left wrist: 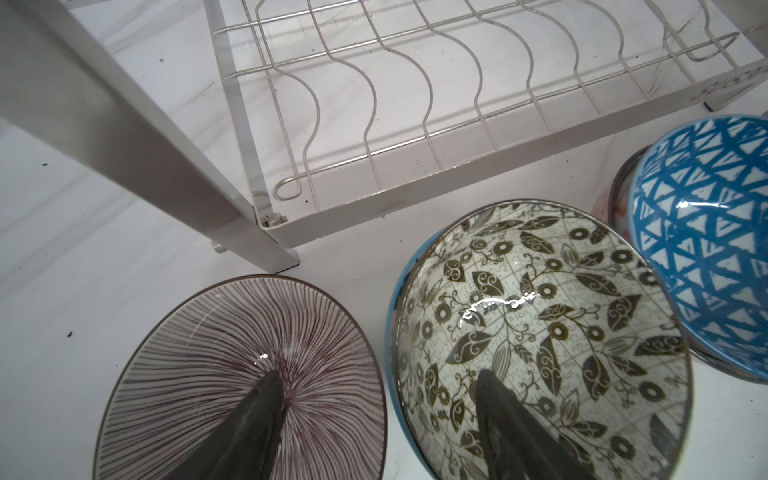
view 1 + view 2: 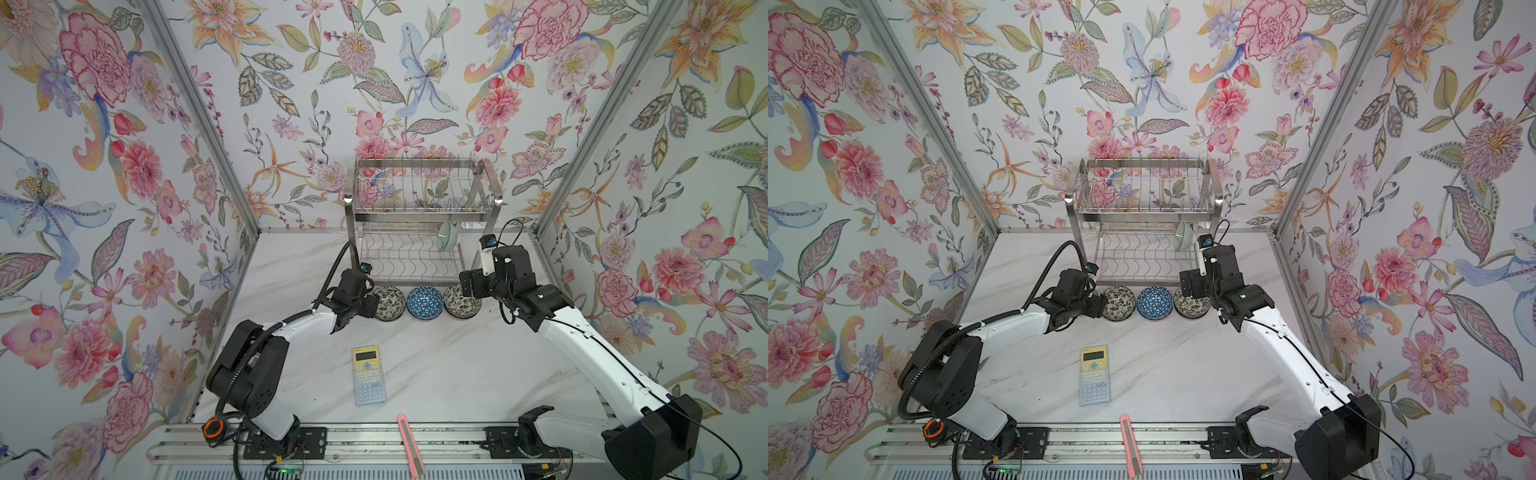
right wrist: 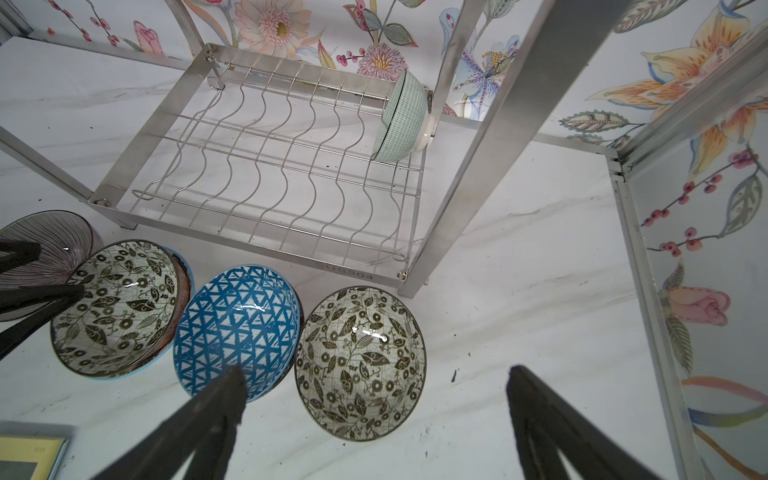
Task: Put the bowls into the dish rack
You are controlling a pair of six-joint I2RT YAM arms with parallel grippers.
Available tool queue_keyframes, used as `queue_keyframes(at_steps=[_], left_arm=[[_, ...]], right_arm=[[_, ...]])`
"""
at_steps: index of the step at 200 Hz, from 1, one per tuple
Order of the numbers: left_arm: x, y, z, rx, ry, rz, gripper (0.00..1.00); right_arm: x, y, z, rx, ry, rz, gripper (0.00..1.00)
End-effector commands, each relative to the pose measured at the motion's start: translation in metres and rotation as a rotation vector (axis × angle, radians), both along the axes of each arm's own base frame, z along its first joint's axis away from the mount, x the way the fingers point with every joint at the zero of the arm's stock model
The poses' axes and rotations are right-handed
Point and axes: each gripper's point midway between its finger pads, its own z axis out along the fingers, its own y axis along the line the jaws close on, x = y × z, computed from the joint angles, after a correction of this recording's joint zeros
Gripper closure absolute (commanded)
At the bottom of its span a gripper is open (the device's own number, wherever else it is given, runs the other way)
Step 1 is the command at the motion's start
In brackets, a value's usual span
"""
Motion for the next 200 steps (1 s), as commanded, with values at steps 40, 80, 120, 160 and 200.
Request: queue_keyframes(at_steps=[40, 80, 120, 160, 200], left_arm=[[0.006, -0.013, -0.003, -0.030, 0.000, -0.018, 0.35], [0.006, -0.013, -0.008, -0.023, 0.003, -0.020, 0.40], [0.005, -0.014, -0.011, -0.036, 0.001, -0.019, 0.43], [0.009, -0.014, -0.012, -0.036, -0.003, -0.016, 0.44], [0.013, -0.016, -0.012, -0.041, -0.005, -0.021, 0.50]], right_arm=[[0.002, -0.001, 0.002, -0.003, 0.005, -0.002, 0.01], [0.001, 0.000, 0.001, -0.002, 0.008, 0.003, 0.01], [0.001, 0.001, 0.001, 0.002, 0.010, 0.008, 0.01], [0.000, 0.000, 0.000, 0.002, 0.011, 0.007, 0.01], [0.000, 0.000, 0.000, 0.001, 0.011, 0.009, 0.01]])
